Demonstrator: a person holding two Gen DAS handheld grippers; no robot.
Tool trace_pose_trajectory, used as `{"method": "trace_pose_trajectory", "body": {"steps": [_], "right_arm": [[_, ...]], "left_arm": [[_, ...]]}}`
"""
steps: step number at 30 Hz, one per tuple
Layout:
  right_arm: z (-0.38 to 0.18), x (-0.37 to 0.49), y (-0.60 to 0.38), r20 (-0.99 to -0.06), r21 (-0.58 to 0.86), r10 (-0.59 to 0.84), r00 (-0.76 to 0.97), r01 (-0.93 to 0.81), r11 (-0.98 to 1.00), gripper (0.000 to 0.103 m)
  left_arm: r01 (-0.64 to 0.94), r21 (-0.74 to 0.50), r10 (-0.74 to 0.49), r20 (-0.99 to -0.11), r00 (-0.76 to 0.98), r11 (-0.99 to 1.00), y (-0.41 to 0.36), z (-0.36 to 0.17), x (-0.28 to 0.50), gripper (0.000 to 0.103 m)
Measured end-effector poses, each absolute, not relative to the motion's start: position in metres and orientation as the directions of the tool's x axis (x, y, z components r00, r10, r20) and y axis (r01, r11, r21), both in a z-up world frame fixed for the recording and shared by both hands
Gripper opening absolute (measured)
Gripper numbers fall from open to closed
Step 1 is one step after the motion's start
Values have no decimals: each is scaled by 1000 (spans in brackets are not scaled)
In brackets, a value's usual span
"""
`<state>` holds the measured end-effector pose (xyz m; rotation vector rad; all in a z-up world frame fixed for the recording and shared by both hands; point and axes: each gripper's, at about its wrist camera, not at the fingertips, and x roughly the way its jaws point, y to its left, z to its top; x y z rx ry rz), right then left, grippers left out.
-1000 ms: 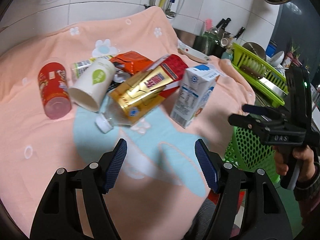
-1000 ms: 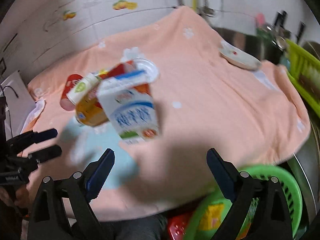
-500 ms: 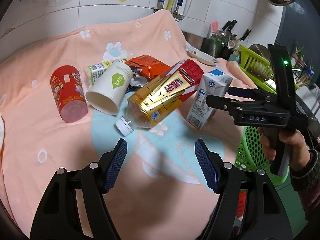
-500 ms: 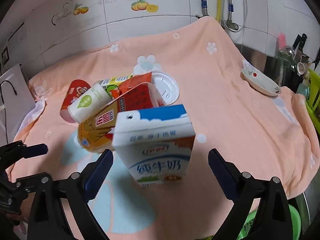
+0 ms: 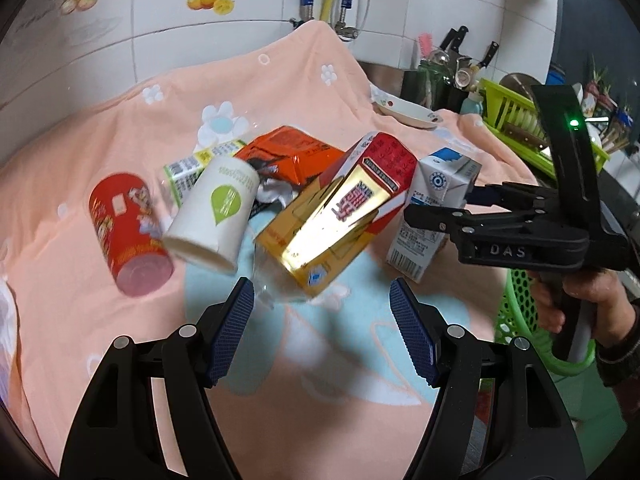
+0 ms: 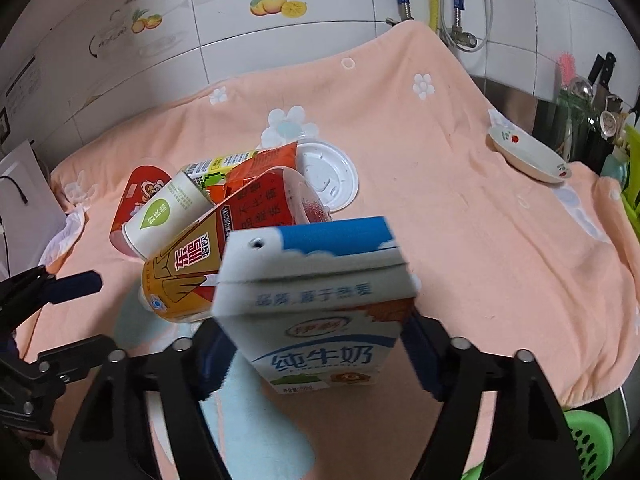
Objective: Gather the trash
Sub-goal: 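Grasp the gold drink bottle with the left tool while the right tool holds the carton, then carry the second carton to the green basket and release it with the right tool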
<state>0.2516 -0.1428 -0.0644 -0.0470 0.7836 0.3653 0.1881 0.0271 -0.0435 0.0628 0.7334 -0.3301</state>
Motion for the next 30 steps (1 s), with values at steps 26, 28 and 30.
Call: {"method": "trace_pose_trajectory", "body": {"steps": [26, 28, 30], "right_arm": [[-39, 189, -211, -660, 112, 261, 705, -251, 961, 66], [-40, 186, -215, -663, 112, 256, 703, -245, 963, 66], [-42, 182, -220, -667, 112, 249, 703, -235, 965, 66]], "left_arm": [[397, 244, -135, -681, 720, 885, -39, -60, 259, 86], [400, 253, -129, -685, 717, 881, -41, -62, 263, 86], [404, 249, -131, -691, 711, 880, -41, -64, 266, 86]]}}
